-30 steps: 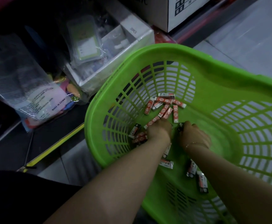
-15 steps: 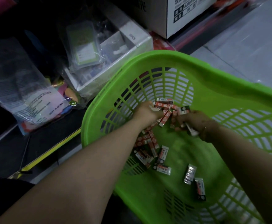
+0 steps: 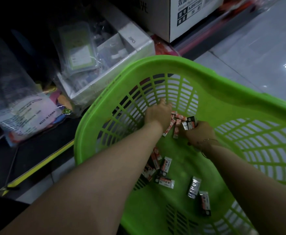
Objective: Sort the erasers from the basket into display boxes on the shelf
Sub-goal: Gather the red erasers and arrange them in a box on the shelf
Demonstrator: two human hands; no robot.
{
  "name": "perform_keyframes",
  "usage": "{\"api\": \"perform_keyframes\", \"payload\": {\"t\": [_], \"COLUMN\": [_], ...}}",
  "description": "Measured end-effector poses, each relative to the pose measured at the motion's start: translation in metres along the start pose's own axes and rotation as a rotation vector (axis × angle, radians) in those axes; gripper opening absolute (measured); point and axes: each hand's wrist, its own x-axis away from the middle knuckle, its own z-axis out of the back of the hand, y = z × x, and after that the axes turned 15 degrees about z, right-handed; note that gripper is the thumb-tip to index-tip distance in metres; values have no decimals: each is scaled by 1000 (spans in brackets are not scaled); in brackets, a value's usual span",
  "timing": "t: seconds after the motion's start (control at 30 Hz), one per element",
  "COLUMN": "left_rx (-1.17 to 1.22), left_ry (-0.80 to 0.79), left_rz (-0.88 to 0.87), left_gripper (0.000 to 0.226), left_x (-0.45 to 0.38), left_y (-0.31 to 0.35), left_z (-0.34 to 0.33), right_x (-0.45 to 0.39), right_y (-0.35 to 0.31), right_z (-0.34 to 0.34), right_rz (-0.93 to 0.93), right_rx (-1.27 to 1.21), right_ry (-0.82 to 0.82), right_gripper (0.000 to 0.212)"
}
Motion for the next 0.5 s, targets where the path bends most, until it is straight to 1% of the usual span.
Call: {"api": "perform_keyframes", "payload": {"t": [0.1, 0.17, 0.2, 0.27, 0.3, 0.33, 0.37, 0.43, 0.47, 0.5], "left_rx": [-36, 22, 129, 514, 719, 861, 948, 991, 978, 968], "left_ry": [-31, -105, -182, -413, -537, -644, -741, -899, -937, -919], "left_rz": [-37, -30, 19, 186, 255, 276, 274, 267, 271, 282], "left_gripper": [44, 40, 32, 15, 13, 14, 18, 26, 26, 26], "left_x": [-2, 0, 3, 13, 18, 23, 29, 38, 41, 42], "left_y": [-2, -5, -7, -9, -9, -10, -12, -19, -22, -24], "left_z": [3, 4, 5, 7, 6, 7, 9, 11, 9, 7], "right_x": [1, 1, 1, 3, 4, 5, 6, 6, 7, 7], "right_y": [1, -1, -2, -6, -8, -10, -11, -11, -10, -9], "right_z": [4, 5, 5, 4, 3, 2, 2, 2, 3, 3], "right_rz": [3, 27, 28, 8, -9, -28, -49, -105, -132, -143], "right_rx": [-42, -72, -110, -258, -332, -381, -411, -424, -408, -371], "right_ry": [28, 52, 64, 74, 78, 79, 76, 52, 31, 7], "right_gripper": [15, 15, 14, 20, 25, 28, 30, 28, 27, 27]}}
